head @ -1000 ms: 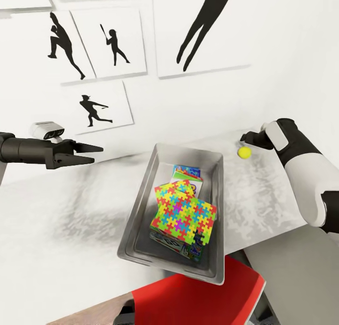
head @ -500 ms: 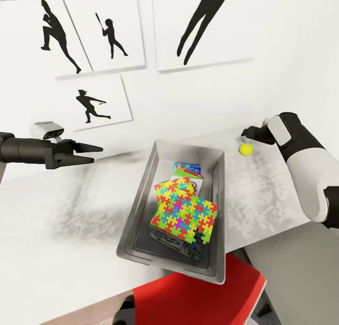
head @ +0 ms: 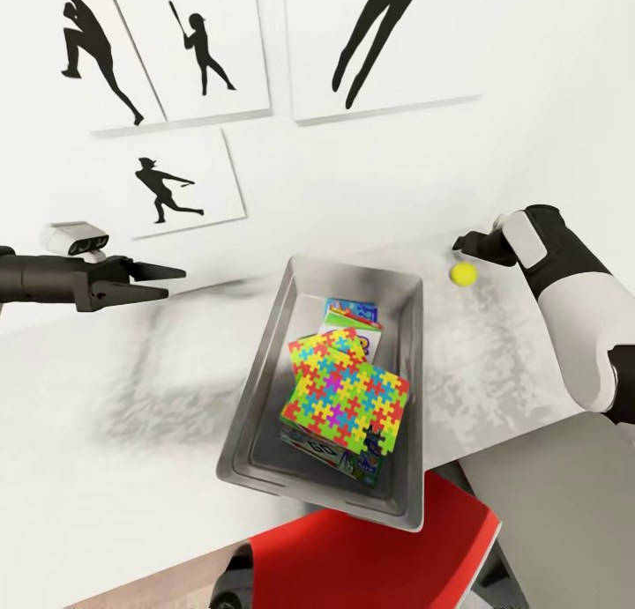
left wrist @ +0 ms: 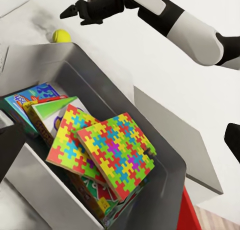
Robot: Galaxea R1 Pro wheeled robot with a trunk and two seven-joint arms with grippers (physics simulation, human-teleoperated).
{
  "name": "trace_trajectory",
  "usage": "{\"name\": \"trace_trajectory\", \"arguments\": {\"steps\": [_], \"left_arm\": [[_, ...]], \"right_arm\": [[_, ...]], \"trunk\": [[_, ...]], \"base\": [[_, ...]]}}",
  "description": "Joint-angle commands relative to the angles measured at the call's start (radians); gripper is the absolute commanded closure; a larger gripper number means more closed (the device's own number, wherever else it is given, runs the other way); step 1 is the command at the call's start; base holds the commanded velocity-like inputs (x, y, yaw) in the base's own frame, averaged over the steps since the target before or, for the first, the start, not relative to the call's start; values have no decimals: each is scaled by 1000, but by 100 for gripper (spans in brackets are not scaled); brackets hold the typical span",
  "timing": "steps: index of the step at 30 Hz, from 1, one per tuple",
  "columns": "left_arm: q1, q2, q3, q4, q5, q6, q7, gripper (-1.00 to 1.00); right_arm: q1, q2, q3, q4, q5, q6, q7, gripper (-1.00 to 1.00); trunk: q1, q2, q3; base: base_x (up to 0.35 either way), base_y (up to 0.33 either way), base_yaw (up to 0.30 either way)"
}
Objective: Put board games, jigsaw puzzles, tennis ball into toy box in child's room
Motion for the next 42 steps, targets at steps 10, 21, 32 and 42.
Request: {"name": "trace_trajectory", "arguments": {"steps": [10,21,32,42], "left_arm": [[-1,1,39,-1,7,11,-4,-100],[-1,2,48,-2,8,11,-4,-100],[-1,2,49,-1,8,11,-4,-100],[-1,2,49,-1,8,11,-4,-100]], "right_arm": [[-1,-1,6,-2,-10,3,-8,-100],[-2,-2,6,-2,-10,3,-8,-100],[-21,-3,6,-4,-10,6,-8,-100],[-31,-3,6,-4,-9,9,-80,-100]], "trunk": [[0,-2,-18],[0,-2,-36],[0,-2,-54],[0,-2,-71]], "base": [[0,0,0],[0,0,0],[0,0,0],[0,0,0]]}}
